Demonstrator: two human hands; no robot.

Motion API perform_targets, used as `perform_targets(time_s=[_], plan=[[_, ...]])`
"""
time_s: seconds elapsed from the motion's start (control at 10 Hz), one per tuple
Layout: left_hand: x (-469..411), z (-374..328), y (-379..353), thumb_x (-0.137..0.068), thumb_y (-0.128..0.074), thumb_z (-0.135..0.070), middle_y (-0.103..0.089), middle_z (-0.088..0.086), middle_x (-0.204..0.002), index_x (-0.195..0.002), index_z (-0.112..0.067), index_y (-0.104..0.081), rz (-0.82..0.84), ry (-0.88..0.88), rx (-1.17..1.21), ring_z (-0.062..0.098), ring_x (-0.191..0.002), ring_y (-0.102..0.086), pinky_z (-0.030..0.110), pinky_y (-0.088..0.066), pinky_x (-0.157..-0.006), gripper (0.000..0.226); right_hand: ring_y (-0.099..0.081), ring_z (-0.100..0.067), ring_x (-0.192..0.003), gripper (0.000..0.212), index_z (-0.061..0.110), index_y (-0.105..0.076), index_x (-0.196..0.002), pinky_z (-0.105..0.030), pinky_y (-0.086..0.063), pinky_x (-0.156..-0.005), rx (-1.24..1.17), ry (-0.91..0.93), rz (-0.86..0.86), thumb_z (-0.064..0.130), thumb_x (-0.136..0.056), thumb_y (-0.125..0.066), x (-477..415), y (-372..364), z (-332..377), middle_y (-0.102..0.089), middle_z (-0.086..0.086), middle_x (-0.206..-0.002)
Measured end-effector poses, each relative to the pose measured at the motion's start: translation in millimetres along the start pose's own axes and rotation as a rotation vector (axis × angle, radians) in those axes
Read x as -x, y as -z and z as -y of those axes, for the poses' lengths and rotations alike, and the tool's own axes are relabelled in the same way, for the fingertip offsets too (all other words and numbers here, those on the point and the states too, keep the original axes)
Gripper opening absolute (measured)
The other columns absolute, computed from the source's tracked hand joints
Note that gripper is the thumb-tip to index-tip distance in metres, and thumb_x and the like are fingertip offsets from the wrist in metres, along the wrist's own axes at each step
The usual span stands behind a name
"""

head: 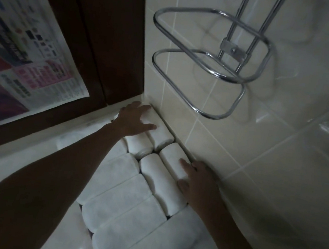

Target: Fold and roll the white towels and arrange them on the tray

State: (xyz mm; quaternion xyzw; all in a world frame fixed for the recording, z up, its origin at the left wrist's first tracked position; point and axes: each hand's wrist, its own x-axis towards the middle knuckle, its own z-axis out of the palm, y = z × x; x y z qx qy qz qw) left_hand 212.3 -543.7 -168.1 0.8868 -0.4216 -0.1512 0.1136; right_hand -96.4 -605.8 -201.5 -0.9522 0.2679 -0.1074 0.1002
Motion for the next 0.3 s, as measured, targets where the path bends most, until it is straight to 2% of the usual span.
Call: perform_targets(time_s=[0.1,0.2,0.3], plan=[[14,13,3,-0.084,-0.063,-0.071,-0.046,0.007,-0.155,-0.150,-0.027,-0.049,-0.124,-0.038,0.073,0.025,-0.147,-0.038,0.048,-0.030,-0.120,0.080,-0.065,-0.034,-0.111,0.063,0.013,-0.065,-0.135,-0.045,-0.055,-0.094,-0.068,-0.020,-0.015,0.026,-0.077,-0.086,5,4,-1,-0.068,-0.014,-0.117],[38,28,13,-0.081,-0.055,-0.066,-0.060,0.006,-0.139,-0.138,-0.021,-0.062,-0.234,-0.045,0.155,0.025,-0.132,-0.053,0.050,-0.041,-0.112,0.073,-0.064,-0.038,-0.112,0.061,0.009,-0.065,-0.133,-0.051,-0.055,-0.094,-0.084,-0.038,-0.061,0.024,-0.078,-0.086,11,14,4,-0.068,-0.017,-0.118],[69,41,21,-0.085,-0.063,-0.051,-0.064,0.004,-0.131,-0.128,-0.024,-0.068,-0.326,-0.004,0.247,0.025,-0.122,-0.060,0.050,-0.046,-0.107,0.051,-0.061,-0.042,-0.115,0.058,0.008,-0.063,-0.133,-0.054,-0.054,-0.096,-0.111,-0.063,-0.053,0.023,-0.081,-0.083,13,22,6,-0.066,-0.019,-0.121]])
